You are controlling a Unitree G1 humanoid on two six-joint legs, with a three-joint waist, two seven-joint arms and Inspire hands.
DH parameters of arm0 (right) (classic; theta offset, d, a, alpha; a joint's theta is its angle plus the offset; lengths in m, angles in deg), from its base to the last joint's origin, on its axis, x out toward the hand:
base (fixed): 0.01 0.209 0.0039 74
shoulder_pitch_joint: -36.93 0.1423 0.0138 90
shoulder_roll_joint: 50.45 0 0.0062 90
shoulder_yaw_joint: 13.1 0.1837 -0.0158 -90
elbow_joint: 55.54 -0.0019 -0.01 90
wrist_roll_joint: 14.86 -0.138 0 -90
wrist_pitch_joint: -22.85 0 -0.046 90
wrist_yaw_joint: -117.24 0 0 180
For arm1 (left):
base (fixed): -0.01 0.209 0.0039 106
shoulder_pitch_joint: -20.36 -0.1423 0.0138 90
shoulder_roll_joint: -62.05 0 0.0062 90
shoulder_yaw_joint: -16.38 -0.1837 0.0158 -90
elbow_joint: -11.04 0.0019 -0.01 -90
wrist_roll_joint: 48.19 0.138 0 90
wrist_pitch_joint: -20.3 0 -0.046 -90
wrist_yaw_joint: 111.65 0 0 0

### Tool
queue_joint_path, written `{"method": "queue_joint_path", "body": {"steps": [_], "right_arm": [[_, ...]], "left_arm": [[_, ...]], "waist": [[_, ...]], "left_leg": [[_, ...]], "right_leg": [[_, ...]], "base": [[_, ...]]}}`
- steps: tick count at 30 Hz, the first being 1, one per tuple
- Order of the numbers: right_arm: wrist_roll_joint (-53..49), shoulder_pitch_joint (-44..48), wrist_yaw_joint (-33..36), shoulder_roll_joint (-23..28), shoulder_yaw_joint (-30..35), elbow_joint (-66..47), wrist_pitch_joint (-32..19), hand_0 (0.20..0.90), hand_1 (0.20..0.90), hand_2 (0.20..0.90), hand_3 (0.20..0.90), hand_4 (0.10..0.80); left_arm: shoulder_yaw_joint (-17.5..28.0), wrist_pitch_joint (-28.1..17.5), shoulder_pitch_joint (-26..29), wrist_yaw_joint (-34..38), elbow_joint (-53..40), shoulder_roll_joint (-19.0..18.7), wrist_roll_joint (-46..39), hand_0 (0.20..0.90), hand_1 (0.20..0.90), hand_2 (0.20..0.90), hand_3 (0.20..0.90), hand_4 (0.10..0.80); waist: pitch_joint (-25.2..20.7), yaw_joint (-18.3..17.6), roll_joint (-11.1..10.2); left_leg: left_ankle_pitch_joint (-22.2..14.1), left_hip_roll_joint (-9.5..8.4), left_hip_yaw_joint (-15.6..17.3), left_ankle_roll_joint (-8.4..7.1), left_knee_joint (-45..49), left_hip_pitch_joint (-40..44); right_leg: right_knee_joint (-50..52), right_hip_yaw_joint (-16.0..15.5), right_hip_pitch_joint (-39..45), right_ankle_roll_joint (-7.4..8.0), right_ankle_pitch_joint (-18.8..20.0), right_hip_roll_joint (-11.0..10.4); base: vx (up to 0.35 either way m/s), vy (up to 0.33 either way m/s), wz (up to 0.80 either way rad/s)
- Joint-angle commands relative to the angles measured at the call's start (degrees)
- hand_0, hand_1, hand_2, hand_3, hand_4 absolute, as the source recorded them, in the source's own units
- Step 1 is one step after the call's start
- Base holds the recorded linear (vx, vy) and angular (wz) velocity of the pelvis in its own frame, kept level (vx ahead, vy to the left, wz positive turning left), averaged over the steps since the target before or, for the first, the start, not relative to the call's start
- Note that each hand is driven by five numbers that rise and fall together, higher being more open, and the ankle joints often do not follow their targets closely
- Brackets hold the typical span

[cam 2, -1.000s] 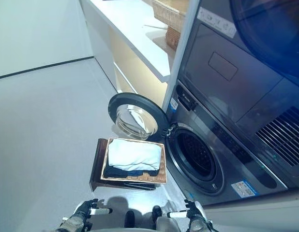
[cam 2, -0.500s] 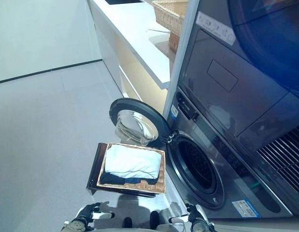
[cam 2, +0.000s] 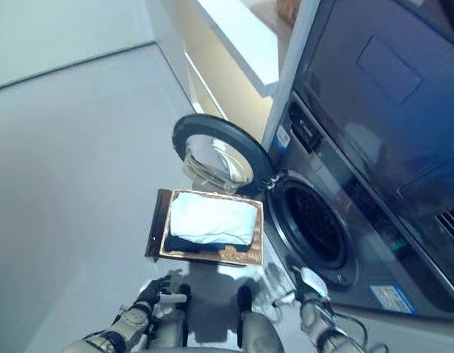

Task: Pick up the clothes and place them into the washing machine

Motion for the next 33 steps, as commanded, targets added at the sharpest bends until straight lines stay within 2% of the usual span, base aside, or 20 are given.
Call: {"method": "queue_joint_path", "body": {"steps": [1, 4, 7, 16, 33], "right_arm": [[8.15, 10.07, 4.77, 2.26, -5.01, -3.50, 1.95, 0.900, 0.900, 0.900, 0.900, 0.800], [9.91, 13.98, 6.32, 3.09, -5.96, -5.36, 2.92, 0.900, 0.900, 0.900, 0.900, 0.800], [13.15, 22.48, 8.34, 3.32, -9.22, -6.37, 4.50, 0.900, 0.900, 0.900, 0.900, 0.800], [12.95, 33.18, 10.86, 2.07, -10.86, -7.41, 5.97, 0.900, 0.900, 0.900, 0.900, 0.800], [13.31, 35.02, 12.11, 1.81, -10.51, -8.93, 6.28, 0.900, 0.900, 0.900, 0.900, 0.800]], "left_arm": [[-0.11, -2.63, 1.32, 3.90, -0.87, -1.88, -0.87, 0.900, 0.900, 0.900, 0.900, 0.800], [-0.68, -2.65, 0.98, 4.39, -1.48, -1.61, -1.23, 0.900, 0.900, 0.900, 0.900, 0.800], [-2.15, -2.92, 1.65, 5.05, -1.74, -0.62, -2.55, 0.900, 0.900, 0.900, 0.900, 0.800], [-4.08, -2.60, 3.08, 6.57, -2.73, 0.16, -4.39, 0.900, 0.900, 0.900, 0.900, 0.800], [-4.24, -2.96, 3.56, 8.53, -3.17, 0.55, -4.20, 0.900, 0.900, 0.900, 0.900, 0.800]], "waist": [[-0.87, 2.77, 0.81], [-0.12, 3.24, 1.00], [2.03, 4.16, 1.04], [4.94, 5.52, 1.81], [6.52, 5.42, 2.65]], "left_leg": [[1.67, 0.36, -0.52, -1.12, -0.25, -4.85], [1.91, 0.13, -0.83, -1.14, -0.14, -5.79], [2.39, -0.08, -1.63, -1.18, 0.32, -7.78], [3.16, -0.35, -2.20, -1.34, 0.40, -10.02], [3.83, -0.77, -2.58, -1.77, 0.44, -11.60]], "right_leg": [[6.13, 0.42, -1.18, 0.78, -5.78, -0.41], [5.75, -0.01, -1.75, 0.77, -5.67, -0.49], [6.12, -0.08, -3.77, 0.88, -5.42, -0.37], [6.94, -0.78, -5.81, 1.20, -5.31, -0.53], [7.85, -2.08, -7.46, 1.38, -4.98, -0.96]], "base": [[-0.038, 0.034, 0.07], [-0.016, 0.038, 0.13], [-0.045, 0.012, 0.08], [-0.027, 0.016, 0.05], [-0.014, 0.003, 0.04]]}}
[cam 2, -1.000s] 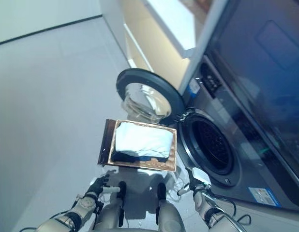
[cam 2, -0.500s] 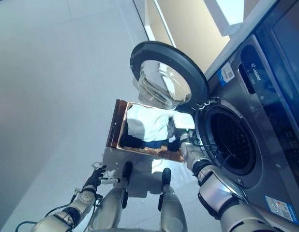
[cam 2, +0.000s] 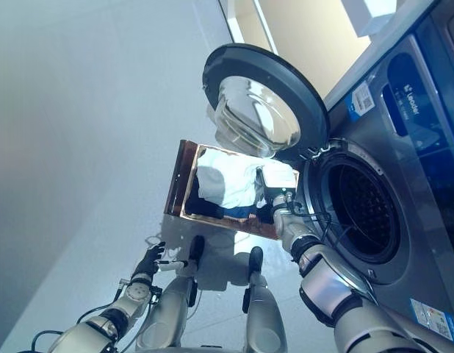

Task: Pick up the clothes and place them into the washing machine

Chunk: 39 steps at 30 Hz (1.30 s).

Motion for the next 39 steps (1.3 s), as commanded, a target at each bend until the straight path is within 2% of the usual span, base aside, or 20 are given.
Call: {"method": "queue_joint_path", "body": {"steps": [1, 10, 20, 31, 39], "right_arm": [[0.47, 5.68, 3.92, 1.37, 0.38, -4.53, -1.21, 0.900, 0.900, 0.900, 0.900, 0.800], [-1.22, 2.40, 4.34, 1.70, 2.25, -8.49, -2.07, 0.900, 0.900, 0.900, 0.900, 0.800], [-1.40, -6.92, 2.82, 2.66, 4.70, -14.56, -3.59, 0.900, 0.900, 0.900, 0.900, 0.800], [-0.11, -14.46, 0.51, 3.83, 7.37, -21.10, -4.91, 0.900, 0.900, 0.900, 0.900, 0.800], [0.40, -12.82, -0.15, 2.49, 5.91, -19.20, -4.86, 0.900, 0.900, 0.900, 0.900, 0.800]], "left_arm": [[-1.64, -1.80, 0.33, 1.82, 0.39, 0.68, 0.35, 0.900, 0.900, 0.900, 0.900, 0.800], [-0.76, -1.57, 0.02, 2.11, 0.38, 0.63, 0.91, 0.900, 0.900, 0.900, 0.900, 0.800], [1.93, -0.89, -1.16, 0.78, 3.01, 0.29, 3.72, 0.900, 0.900, 0.900, 0.900, 0.800], [4.18, -0.48, -2.84, -0.78, 3.89, -0.11, 5.84, 0.900, 0.900, 0.900, 0.900, 0.800], [3.81, -0.51, -3.26, -0.77, 3.35, -0.38, 5.72, 0.900, 0.900, 0.900, 0.900, 0.800]], "waist": [[-1.54, 0.68, 1.06], [-1.73, 0.32, 0.97], [-6.68, -1.58, -1.75], [-12.02, -3.50, -3.74], [-11.91, -3.06, -3.86]], "left_leg": [[3.03, 1.48, 0.63, -2.47, -1.59, -2.69], [2.97, 1.77, 1.00, -2.82, -0.90, -2.63], [1.09, 2.89, 2.61, -3.11, -1.51, 2.53], [-0.69, 3.16, 5.67, -2.52, -4.26, 9.16], [-0.51, 2.92, 5.92, -2.52, -4.64, 9.18]], "right_leg": [[8.69, 1.13, -1.76, -0.27, -5.67, 0.73], [8.78, 0.73, -1.22, -0.22, -5.59, 0.55], [4.59, 0.86, 4.59, 0.09, -4.46, -0.06], [0.84, 3.39, 9.38, 1.15, -3.09, -0.94], [0.79, 3.30, 9.24, 1.28, -3.23, -1.18]], "base": [[0.000, 0.000, 0.00], [0.000, 0.000, 0.00], [0.029, -0.005, 0.02], [0.048, 0.031, -0.11], [0.014, 0.009, -0.06]]}}
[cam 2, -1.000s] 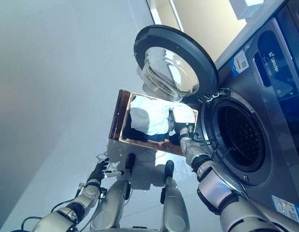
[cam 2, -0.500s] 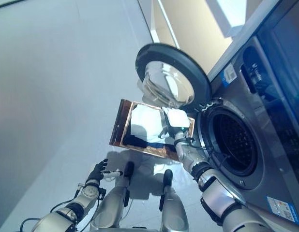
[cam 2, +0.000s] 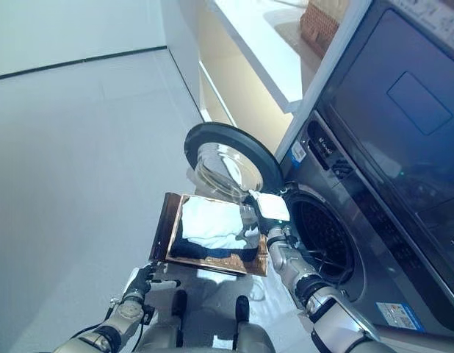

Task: Pick up the clothes and place them into the washing machine

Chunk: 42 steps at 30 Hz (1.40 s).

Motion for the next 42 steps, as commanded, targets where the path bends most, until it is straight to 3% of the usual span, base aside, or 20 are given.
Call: {"method": "queue_joint_path", "body": {"steps": [1, 14, 22, 35, 42], "right_arm": [[0.52, 5.88, 1.94, 1.45, -0.07, -1.69, -2.05, 0.900, 0.900, 0.900, 0.900, 0.800], [1.24, 15.34, 1.20, -1.29, -5.14, 4.30, -0.07, 0.900, 0.900, 0.900, 0.900, 0.800], [0.15, 17.74, 0.44, -3.51, -7.09, 8.27, 0.27, 0.900, 0.900, 0.900, 0.900, 0.800], [-0.24, 23.42, 1.49, -1.75, -7.59, 10.26, 1.74, 0.900, 0.900, 0.900, 0.900, 0.800], [-2.40, 27.17, 3.24, 1.10, -5.95, 12.83, 2.67, 0.900, 0.900, 0.900, 0.900, 0.800]], "left_arm": [[-1.13, -1.35, 2.12, 0.65, 2.65, 0.25, 1.07, 0.900, 0.900, 0.900, 0.900, 0.800], [-3.03, -1.47, 3.92, 2.12, 1.03, -0.25, -2.02, 0.900, 0.900, 0.900, 0.900, 0.800], [-4.22, -1.75, 5.24, 2.90, -0.01, 0.25, -3.76, 0.900, 0.900, 0.900, 0.900, 0.800], [-6.25, -2.20, 8.74, 4.18, -3.94, -0.51, -5.55, 0.900, 0.900, 0.900, 0.900, 0.800], [-6.35, -3.44, 9.32, 4.95, -8.45, -1.17, -8.32, 0.900, 0.900, 0.900, 0.900, 0.800]], "waist": [[-0.20, 0.32, 0.35], [5.86, 2.92, 3.10], [8.47, 3.58, 3.60], [14.28, 3.62, 4.04], [17.82, 3.62, 5.50]], "left_leg": [[-0.12, 2.02, 0.64, -2.78, -0.43, -3.15], [3.00, 1.44, -1.49, -3.16, -1.76, -6.95], [4.11, 1.67, -1.98, -3.34, -2.34, -8.82], [5.94, 1.47, -2.32, -3.60, -2.07, -14.44], [5.98, 0.70, -1.99, -3.56, -0.04, -18.30]], "right_leg": [[4.81, 0.49, -1.69, 1.07, -3.98, -1.01], [7.01, -1.63, -5.48, 0.58, -3.91, -1.12], [6.92, -2.24, -7.35, 0.55, -3.23, -0.90], [8.16, -2.27, -13.12, 0.37, -2.03, -0.54], [9.79, -2.26, -16.87, 0.36, -1.96, -0.90]], "base": [[0.000, 0.000, 0.00], [-0.039, -0.008, 0.11], [-0.019, -0.003, 0.02], [-0.038, -0.001, 0.05], [-0.054, 0.039, -0.01]]}}
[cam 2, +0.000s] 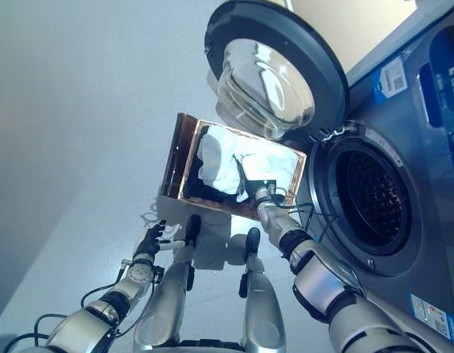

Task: Pick up the clothes and place them into the washing machine

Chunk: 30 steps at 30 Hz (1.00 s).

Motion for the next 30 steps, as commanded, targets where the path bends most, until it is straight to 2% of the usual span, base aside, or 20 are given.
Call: {"method": "queue_joint_path", "body": {"steps": [1, 10, 19, 20, 21, 23, 24, 30], "right_arm": [[-2.92, 6.62, 3.19, 4.80, 0.86, 2.05, 1.27, 0.900, 0.900, 0.900, 0.900, 0.800], [-5.46, 14.38, 4.48, 8.16, 0.99, 1.12, 1.37, 0.900, 0.900, 0.900, 0.900, 0.800], [-5.46, 18.25, 5.80, 8.94, 0.71, 0.27, 1.76, 0.900, 0.900, 0.900, 0.900, 0.800], [-5.41, 18.44, 5.96, 8.88, 0.85, 0.16, 1.76, 0.620, 0.620, 0.620, 0.620, 0.600], [-5.47, 18.96, 6.12, 8.84, 0.76, 0.18, 1.78, 0.475, 0.475, 0.475, 0.475, 0.496], [-5.59, 19.38, 6.28, 8.72, 0.71, 0.12, 1.73, 0.392, 0.392, 0.392, 0.392, 0.437], [-5.52, 19.47, 6.28, 8.72, 0.63, 0.30, 1.81, 0.200, 0.200, 0.200, 0.200, 0.300], [-4.12, 19.75, 6.57, 9.31, 0.17, -0.78, 2.26, 0.200, 0.200, 0.200, 0.200, 0.300]], "left_arm": [[-1.62, -2.78, -1.19, 1.82, -2.58, -0.85, -1.98, 0.900, 0.900, 0.900, 0.900, 0.800], [-1.13, -3.05, -0.82, 2.69, -4.82, -2.58, -3.41, 0.900, 0.900, 0.900, 0.900, 0.800], [-1.64, -3.12, -0.51, 3.23, -5.73, -2.49, -3.65, 0.900, 0.900, 0.900, 0.900, 0.800], [-1.68, -3.09, -0.47, 3.29, -5.63, -2.36, -3.60, 0.900, 0.900, 0.900, 0.900, 0.800], [-1.87, -3.13, -0.39, 3.40, -5.44, -2.20, -3.65, 0.900, 0.900, 0.900, 0.900, 0.800], [-2.02, -3.17, -0.24, 3.47, -5.30, -2.19, -3.68, 0.900, 0.900, 0.900, 0.900, 0.800], [-2.09, -3.22, -0.30, 3.52, -5.39, -2.18, -3.66, 0.900, 0.900, 0.900, 0.900, 0.800], [-2.13, -3.48, -0.21, 3.56, -5.74, -2.17, -3.96, 0.900, 0.900, 0.900, 0.900, 0.800]], "waist": [[0.17, 0.37, 2.35], [0.94, 0.64, 2.29], [0.94, 0.60, 2.23], [0.94, 0.60, 2.25], [0.94, 0.60, 2.18], [0.94, 0.59, 2.16], [0.94, 0.62, 2.16], [0.94, 0.60, 2.10]], "left_leg": [[2.56, 0.49, 1.86, -2.84, -0.09, -4.84], [2.21, -0.26, 1.69, -2.78, 3.52, -12.33], [1.76, -0.76, 1.58, -2.66, 5.71, -15.88], [1.71, -0.74, 1.55, -2.67, 5.80, -15.88], [1.64, -0.75, 1.61, -2.62, 6.10, -16.16], [1.59, -0.74, 1.68, -2.59, 6.19, -16.17], [1.52, -0.74, 1.81, -2.50, 6.21, -16.17], [1.38, -0.77, 1.60, -2.28, 6.51, -16.38]], "right_leg": [[8.25, 2.11, -4.90, 0.68, -2.94, -1.31], [9.93, 2.08, -11.44, 0.64, -2.26, -1.43], [11.01, 2.38, -14.66, 0.45, -2.17, -1.22], [11.15, 2.37, -14.74, 0.41, -2.22, -1.22], [11.42, 2.43, -15.04, 0.35, -2.28, -1.18], [11.50, 2.55, -15.19, 0.39, -2.14, -1.21], [11.45, 2.68, -15.23, 0.43, -2.10, -1.20], [12.00, 2.81, -15.63, 0.49, -2.33, -1.22]], "base": [[-0.053, 0.033, 0.02], [-0.039, 0.014, 0.01], [-0.016, 0.009, 0.00], [0.000, 0.000, 0.00], [0.000, 0.000, 0.00], [-0.016, 0.009, 0.01], [0.000, 0.000, 0.00], [-0.014, 0.006, -0.03]]}}
